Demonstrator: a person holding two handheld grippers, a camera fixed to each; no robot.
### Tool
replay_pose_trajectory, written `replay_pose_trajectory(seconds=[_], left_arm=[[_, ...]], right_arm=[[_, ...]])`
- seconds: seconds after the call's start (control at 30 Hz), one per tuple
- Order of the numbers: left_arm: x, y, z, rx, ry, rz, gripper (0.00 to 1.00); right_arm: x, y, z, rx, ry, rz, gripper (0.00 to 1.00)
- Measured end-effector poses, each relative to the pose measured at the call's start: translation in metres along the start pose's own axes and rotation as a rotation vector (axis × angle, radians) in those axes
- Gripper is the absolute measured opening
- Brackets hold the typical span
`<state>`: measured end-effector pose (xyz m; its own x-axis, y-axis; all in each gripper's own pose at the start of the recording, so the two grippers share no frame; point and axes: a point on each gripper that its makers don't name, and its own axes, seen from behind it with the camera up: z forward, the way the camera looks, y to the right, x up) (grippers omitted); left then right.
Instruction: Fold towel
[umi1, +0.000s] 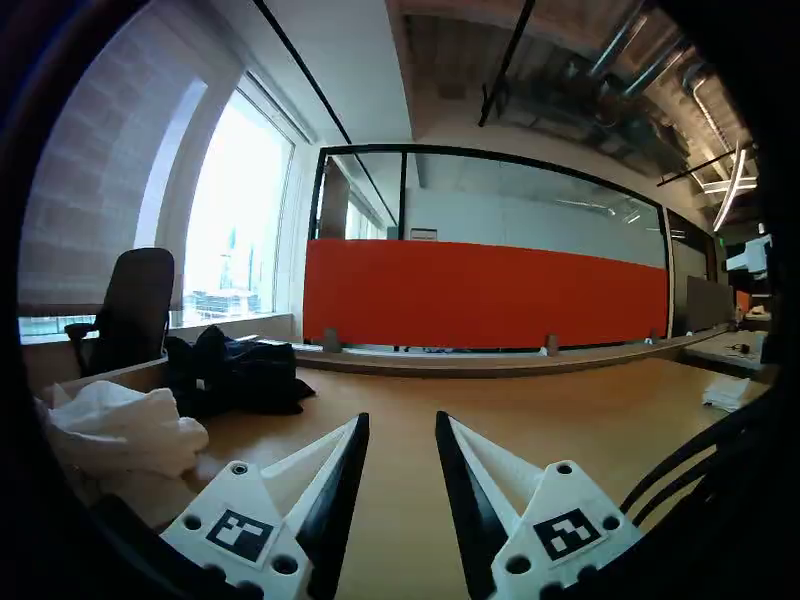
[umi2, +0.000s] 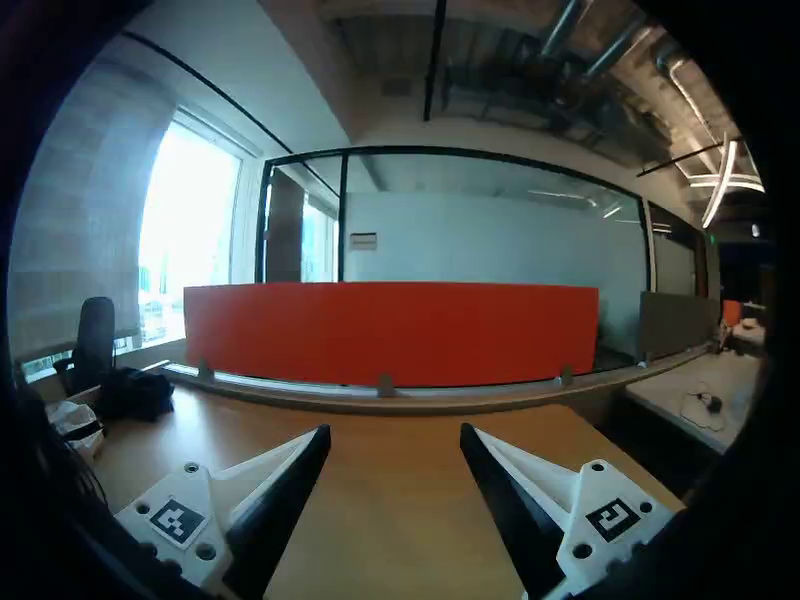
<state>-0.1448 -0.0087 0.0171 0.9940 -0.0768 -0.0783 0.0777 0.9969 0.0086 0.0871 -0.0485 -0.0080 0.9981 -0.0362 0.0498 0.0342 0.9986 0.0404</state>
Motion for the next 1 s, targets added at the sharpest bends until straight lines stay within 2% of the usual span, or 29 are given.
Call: replay_pose_trajectory(seconds=[0.37, 0.57, 0.77, 1.0], left_arm=[[-0.006, -0.004, 0.0, 0.016, -0.009, 0.019, 0.47], [-0.008, 0.0, 0.002, 0.012, -0.014, 0.047, 0.48], [-0.008, 0.0, 0.002, 0.013, -0.015, 0.048, 0.48], [-0.011, 0.0, 0.003, 0.013, -0.016, 0.052, 0.48]], right_arm=[[-0.003, -0.003, 0.002, 0.005, -0.004, -0.002, 1.0], [-0.004, -0.003, 0.004, 0.01, -0.002, 0.003, 1.0], [-0.004, -0.001, 0.006, 0.01, 0.012, 0.011, 1.0], [-0.001, 0.011, 0.004, -0.016, 0.045, 0.012, 1.0]])
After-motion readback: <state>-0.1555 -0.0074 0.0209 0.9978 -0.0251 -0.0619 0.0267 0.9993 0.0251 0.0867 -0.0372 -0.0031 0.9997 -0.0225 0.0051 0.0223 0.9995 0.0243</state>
